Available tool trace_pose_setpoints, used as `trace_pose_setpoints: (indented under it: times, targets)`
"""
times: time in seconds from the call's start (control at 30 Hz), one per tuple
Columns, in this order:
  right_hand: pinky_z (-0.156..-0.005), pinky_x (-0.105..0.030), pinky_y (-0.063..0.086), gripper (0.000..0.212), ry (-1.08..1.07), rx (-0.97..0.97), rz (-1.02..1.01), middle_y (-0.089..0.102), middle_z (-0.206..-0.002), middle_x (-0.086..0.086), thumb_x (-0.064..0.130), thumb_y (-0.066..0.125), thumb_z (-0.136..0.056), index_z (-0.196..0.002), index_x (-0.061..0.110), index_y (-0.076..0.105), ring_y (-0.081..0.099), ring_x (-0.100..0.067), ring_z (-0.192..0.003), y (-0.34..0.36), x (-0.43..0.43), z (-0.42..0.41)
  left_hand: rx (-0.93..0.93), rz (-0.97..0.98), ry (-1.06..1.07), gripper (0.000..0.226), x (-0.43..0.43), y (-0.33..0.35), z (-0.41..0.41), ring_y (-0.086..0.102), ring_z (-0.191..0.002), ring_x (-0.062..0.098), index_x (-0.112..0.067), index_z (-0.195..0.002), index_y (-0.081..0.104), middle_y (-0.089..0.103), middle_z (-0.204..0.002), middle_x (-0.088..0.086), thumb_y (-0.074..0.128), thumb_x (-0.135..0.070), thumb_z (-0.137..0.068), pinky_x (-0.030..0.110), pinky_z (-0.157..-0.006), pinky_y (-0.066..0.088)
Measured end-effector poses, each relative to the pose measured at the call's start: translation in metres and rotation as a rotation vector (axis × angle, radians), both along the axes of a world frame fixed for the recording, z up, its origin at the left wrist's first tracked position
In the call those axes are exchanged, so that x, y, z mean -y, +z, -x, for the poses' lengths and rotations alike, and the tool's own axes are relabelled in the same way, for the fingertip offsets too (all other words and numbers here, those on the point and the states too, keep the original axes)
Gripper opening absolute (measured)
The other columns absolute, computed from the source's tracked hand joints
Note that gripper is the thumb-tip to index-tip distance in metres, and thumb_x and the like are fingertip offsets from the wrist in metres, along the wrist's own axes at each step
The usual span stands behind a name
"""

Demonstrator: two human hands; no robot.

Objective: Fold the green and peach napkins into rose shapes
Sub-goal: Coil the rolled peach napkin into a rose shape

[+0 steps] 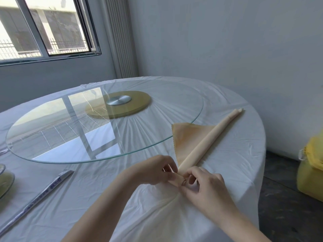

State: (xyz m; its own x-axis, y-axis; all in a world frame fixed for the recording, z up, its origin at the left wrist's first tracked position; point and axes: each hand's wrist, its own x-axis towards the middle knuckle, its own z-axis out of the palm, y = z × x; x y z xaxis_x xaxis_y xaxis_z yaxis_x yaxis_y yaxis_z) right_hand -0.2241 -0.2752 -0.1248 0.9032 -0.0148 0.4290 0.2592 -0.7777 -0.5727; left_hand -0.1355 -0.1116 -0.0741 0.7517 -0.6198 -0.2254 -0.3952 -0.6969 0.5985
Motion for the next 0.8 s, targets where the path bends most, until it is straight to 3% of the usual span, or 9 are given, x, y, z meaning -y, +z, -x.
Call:
trace_pose_setpoints:
  times: [0.07,0.13,0.27,0.37,0.43,0.53,0.67,0.8]
  targets:
    - [-0.076,-0.016,0.031,0.03,0.024,-0.004,0.045,0.051,-0.071,0.024,0.065,0.054,-0.067,-0.086,0.042,0.054,0.046,0.011,-0.068,-0.002,0.0,-0.002,-0.028,0.003,0.035,0.015,0.004,0.0,-0.003,0.058,-0.071,0.014,-0.022,-0.104,0.055,0.056,-0.083,-0.011,0.059,-0.019,-0.09,0.02,-0.055,0.047]
    - [-0.073,-0.016,0.031,0.022,-0.002,0.02,0.054,0.047,-0.066,0.023,0.053,0.062,-0.067,-0.084,0.041,0.054,0.044,0.007,-0.064,-0.003,0.0,-0.007,-0.025,0.018,0.059,0.014,0.006,0.0,-0.004,0.056,-0.066,0.01,-0.021,-0.102,0.053,0.056,-0.082,-0.011,0.059,-0.017,-0.089,0.015,-0.051,0.041]
    - [-0.066,-0.018,0.033,0.022,-0.057,0.04,0.099,0.046,-0.059,0.017,0.055,0.055,-0.07,-0.07,0.034,0.057,0.04,0.002,-0.053,0.0,0.003,-0.012,0.097,0.066,0.054,0.007,0.005,-0.002,-0.001,0.057,-0.073,0.01,-0.029,-0.084,0.061,0.058,-0.082,-0.017,0.065,-0.023,-0.085,0.019,-0.06,0.042]
    - [-0.071,-0.028,0.039,0.042,-0.063,-0.019,0.056,0.053,-0.061,0.013,0.065,0.044,-0.071,-0.072,0.029,0.064,0.049,-0.002,-0.056,0.002,0.007,-0.014,0.02,0.107,0.047,0.017,0.0,-0.004,0.001,0.065,-0.082,0.024,-0.043,-0.082,0.062,0.067,-0.095,-0.004,0.07,-0.05,-0.069,0.036,-0.068,0.054]
    - [-0.074,-0.029,0.041,0.044,-0.033,-0.049,0.03,0.053,-0.061,0.013,0.066,0.046,-0.074,-0.072,0.026,0.065,0.047,-0.002,-0.056,0.005,0.01,-0.013,0.001,0.091,0.036,0.016,-0.002,-0.005,0.003,0.064,-0.088,0.033,-0.045,-0.085,0.061,0.066,-0.101,0.006,0.069,-0.041,-0.072,0.037,-0.063,0.056]
    - [-0.074,-0.023,0.037,0.027,0.047,-0.122,0.014,0.054,-0.062,0.013,0.054,0.062,-0.079,-0.071,0.028,0.064,0.051,-0.003,-0.068,0.011,0.02,-0.005,-0.033,0.085,0.008,0.018,0.0,-0.006,0.006,0.063,-0.088,0.037,-0.041,-0.089,0.063,0.066,-0.099,0.009,0.069,-0.029,-0.077,0.029,-0.048,0.047]
    - [-0.065,-0.012,0.03,0.017,0.145,-0.287,-0.009,0.057,-0.066,0.013,0.045,0.066,-0.079,-0.065,0.038,0.059,0.051,0.002,-0.073,0.028,0.037,0.012,-0.084,0.09,-0.104,0.017,0.008,-0.004,0.015,0.062,-0.086,0.035,-0.046,-0.082,0.064,0.067,-0.091,-0.006,0.069,-0.04,-0.067,0.046,-0.067,0.053]
    - [-0.061,-0.011,0.029,0.011,0.083,-0.252,0.01,0.057,-0.072,0.014,0.045,0.065,-0.078,-0.084,0.037,0.07,0.049,-0.002,-0.062,0.019,0.044,0.024,-0.096,0.056,-0.144,0.015,0.02,-0.003,0.016,0.057,-0.074,0.026,-0.038,-0.082,0.064,0.061,-0.078,-0.015,0.071,-0.025,-0.078,0.037,-0.059,0.046]
